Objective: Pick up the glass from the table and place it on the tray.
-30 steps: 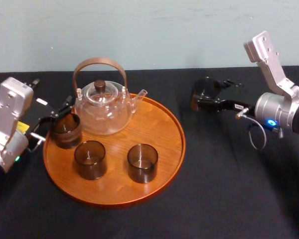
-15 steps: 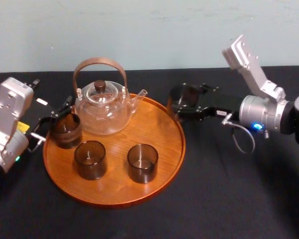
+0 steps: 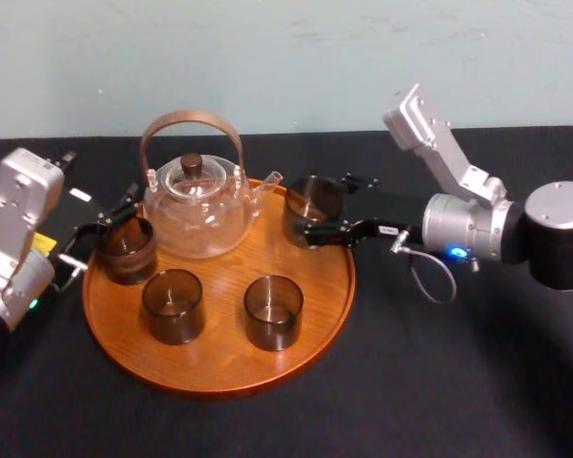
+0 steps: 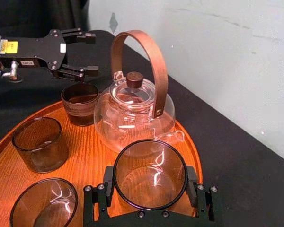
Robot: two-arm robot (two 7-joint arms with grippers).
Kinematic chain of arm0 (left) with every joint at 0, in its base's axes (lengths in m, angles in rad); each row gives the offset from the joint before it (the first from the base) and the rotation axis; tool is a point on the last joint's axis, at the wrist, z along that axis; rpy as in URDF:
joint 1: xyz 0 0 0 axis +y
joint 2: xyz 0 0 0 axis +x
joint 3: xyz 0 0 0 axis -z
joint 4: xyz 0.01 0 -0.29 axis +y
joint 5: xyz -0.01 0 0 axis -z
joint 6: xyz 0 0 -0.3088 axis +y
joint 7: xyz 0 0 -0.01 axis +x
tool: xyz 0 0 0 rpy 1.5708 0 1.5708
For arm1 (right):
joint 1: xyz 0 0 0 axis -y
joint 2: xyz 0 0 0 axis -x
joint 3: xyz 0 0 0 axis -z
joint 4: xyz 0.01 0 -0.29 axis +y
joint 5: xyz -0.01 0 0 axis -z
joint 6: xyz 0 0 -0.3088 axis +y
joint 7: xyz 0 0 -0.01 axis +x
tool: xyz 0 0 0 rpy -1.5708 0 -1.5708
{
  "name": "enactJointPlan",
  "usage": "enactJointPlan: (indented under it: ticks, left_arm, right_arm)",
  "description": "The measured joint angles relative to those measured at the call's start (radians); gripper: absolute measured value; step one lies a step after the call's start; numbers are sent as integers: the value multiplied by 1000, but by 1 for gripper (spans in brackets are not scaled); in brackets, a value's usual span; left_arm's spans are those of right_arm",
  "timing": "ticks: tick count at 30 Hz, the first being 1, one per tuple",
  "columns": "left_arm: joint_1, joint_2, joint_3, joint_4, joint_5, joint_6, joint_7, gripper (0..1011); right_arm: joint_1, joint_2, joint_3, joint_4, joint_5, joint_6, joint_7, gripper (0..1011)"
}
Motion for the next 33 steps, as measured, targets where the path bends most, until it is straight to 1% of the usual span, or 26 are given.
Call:
enactJointPlan:
  ticks: [11,20,33]
  left_arm:
    - [0,0,0,0,0,0,0,1001]
    - [0,0,0,0,0,0,0,1001]
    - [0,0,0,0,0,0,0,1001]
  right_arm:
    - [19,-31,-35,61,-19,-20,-10,900]
    - [26,-52,-47,106,-33,-31,-15,901]
    - [30,-68,-53,149,-50,-36,-15,900]
